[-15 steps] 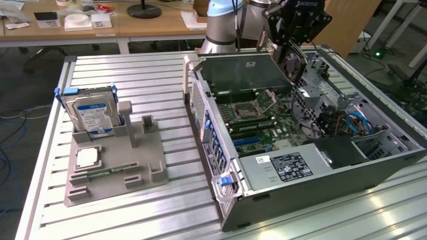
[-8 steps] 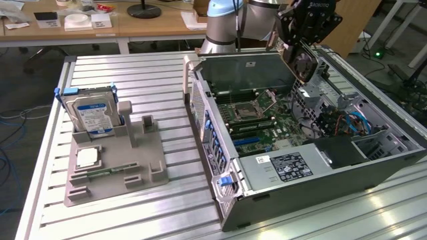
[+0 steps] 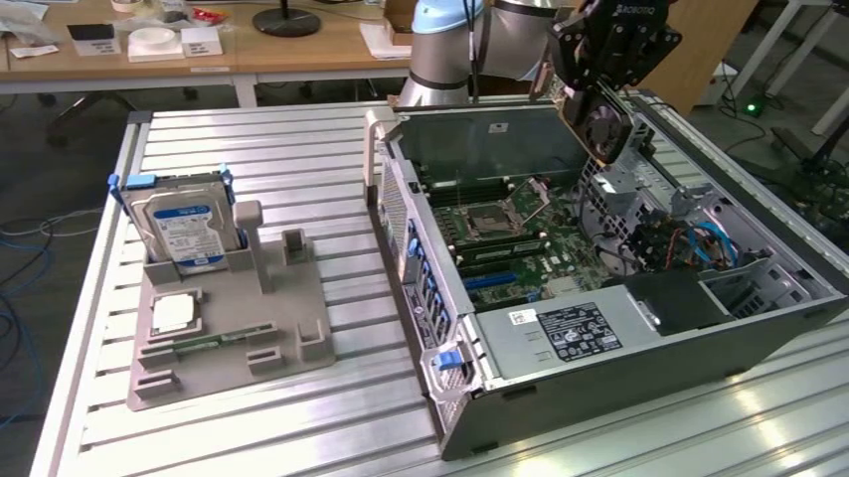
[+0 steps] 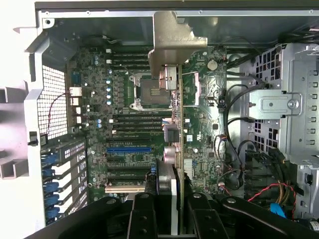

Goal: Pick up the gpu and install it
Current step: 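Pick up the gpu and move the gpu toward the slot, then insert the gpu into the slot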

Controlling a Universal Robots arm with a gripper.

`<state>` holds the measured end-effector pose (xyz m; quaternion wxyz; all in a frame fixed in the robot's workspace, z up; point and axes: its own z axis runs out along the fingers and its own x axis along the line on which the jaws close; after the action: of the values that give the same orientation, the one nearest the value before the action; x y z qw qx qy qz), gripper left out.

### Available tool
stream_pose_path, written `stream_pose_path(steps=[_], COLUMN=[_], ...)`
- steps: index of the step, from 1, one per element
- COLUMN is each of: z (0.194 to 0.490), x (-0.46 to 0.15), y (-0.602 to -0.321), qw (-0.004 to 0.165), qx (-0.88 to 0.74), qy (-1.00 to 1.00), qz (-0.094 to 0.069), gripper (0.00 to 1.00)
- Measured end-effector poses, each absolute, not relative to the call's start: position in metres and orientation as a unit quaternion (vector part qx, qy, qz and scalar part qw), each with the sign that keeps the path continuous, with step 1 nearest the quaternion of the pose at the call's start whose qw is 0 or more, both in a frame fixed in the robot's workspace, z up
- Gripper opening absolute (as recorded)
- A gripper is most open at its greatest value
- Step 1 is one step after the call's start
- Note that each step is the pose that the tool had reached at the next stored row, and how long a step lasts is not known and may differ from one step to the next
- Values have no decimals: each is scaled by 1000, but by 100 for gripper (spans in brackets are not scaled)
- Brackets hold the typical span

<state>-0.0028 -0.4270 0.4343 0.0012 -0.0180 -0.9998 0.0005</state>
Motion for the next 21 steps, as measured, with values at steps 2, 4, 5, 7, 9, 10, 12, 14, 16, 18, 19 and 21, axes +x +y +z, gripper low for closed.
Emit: stream_pose_path(steps=[2,4,5,7,9,10,12,14,16,18,19,21], z=[434,434,434,434,434,434,434,434,434,434,434,434], x=[-3,-3,-3,-3,-3,-3,-3,-3,-3,-3,-3,-3], y=[-427,-427,-427,-427,-427,-427,-427,-427,-427,-427,-427,-427], qw=[1,1,1,1,1,1,1,1,1,1,1,1], qx=[-18,-18,-18,-18,-16,-8,7,20,33,46,53,65], qy=[-1000,-1000,-1000,-1000,-1000,-1000,-1000,-1000,-999,-999,-999,-998], qz=[1,0,0,1,1,0,1,1,1,1,1,1], gripper=[28,28,28,28,28,28,28,28,28,28,28,28])
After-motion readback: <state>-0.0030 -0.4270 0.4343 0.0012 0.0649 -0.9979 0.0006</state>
